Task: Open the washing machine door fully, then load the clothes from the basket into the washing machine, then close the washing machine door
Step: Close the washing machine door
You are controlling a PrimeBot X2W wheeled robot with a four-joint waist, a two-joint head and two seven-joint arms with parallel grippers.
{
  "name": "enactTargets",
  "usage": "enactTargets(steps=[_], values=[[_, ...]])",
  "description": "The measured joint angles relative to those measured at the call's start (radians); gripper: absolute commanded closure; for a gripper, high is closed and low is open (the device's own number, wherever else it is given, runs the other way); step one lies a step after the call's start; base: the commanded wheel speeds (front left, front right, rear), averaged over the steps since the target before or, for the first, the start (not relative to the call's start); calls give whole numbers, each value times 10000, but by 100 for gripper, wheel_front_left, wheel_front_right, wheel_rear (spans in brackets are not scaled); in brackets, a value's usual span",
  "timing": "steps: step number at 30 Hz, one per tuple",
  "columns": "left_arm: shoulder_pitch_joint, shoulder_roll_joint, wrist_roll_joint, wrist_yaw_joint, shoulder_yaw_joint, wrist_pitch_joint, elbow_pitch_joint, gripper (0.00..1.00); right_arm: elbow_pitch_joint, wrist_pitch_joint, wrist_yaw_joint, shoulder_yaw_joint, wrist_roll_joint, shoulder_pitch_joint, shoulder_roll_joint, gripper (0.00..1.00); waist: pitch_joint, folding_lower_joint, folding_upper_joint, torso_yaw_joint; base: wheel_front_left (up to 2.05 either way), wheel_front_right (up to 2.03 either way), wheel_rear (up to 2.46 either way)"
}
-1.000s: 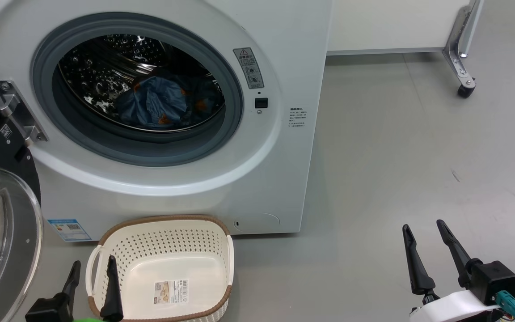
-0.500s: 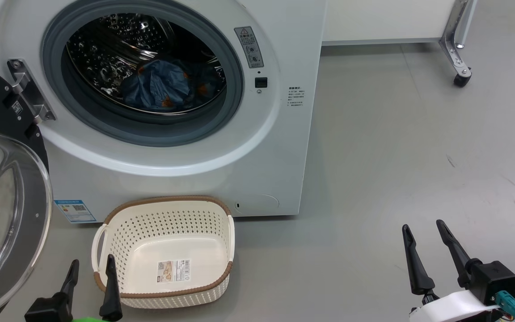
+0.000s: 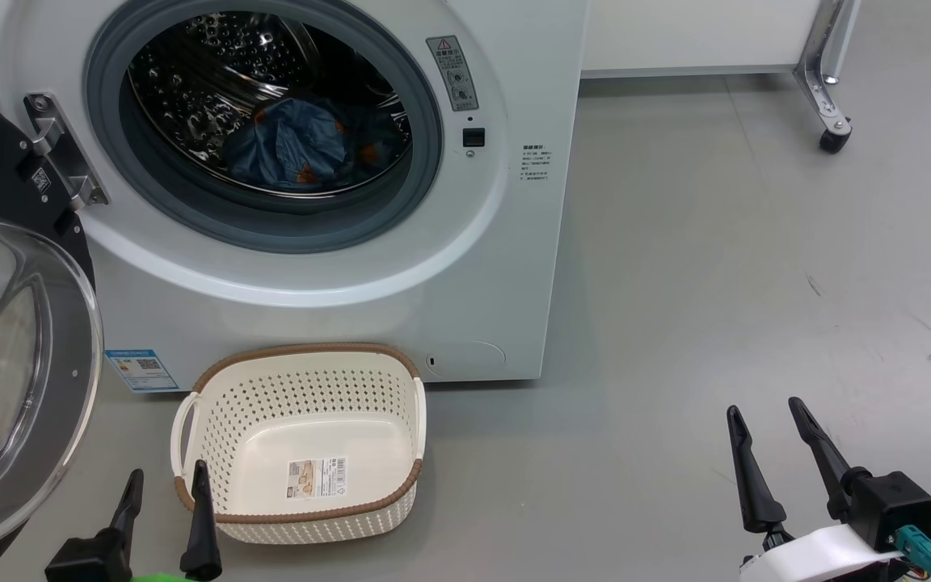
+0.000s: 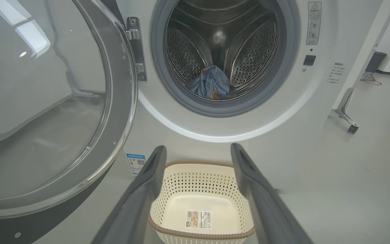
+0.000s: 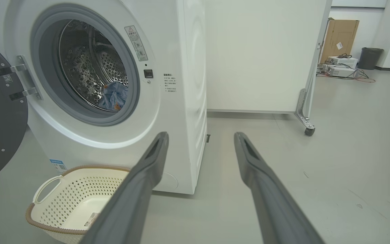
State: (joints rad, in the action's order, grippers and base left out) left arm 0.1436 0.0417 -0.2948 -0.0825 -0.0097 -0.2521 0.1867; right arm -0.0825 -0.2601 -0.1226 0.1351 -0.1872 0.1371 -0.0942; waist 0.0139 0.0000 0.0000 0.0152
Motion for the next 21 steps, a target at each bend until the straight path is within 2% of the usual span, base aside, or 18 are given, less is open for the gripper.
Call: enactTargets(steps=[11,21], values=[[-2,2,211,-2,-257,0,36,0,15,0,0,-132,17,0,-46,0,87,0,0,312,0,0,0],[-8,2,221,56,-270,0,23,0,109,0,0,-48,40,-8,-205,0,100,0,0,1119,0,0,0]])
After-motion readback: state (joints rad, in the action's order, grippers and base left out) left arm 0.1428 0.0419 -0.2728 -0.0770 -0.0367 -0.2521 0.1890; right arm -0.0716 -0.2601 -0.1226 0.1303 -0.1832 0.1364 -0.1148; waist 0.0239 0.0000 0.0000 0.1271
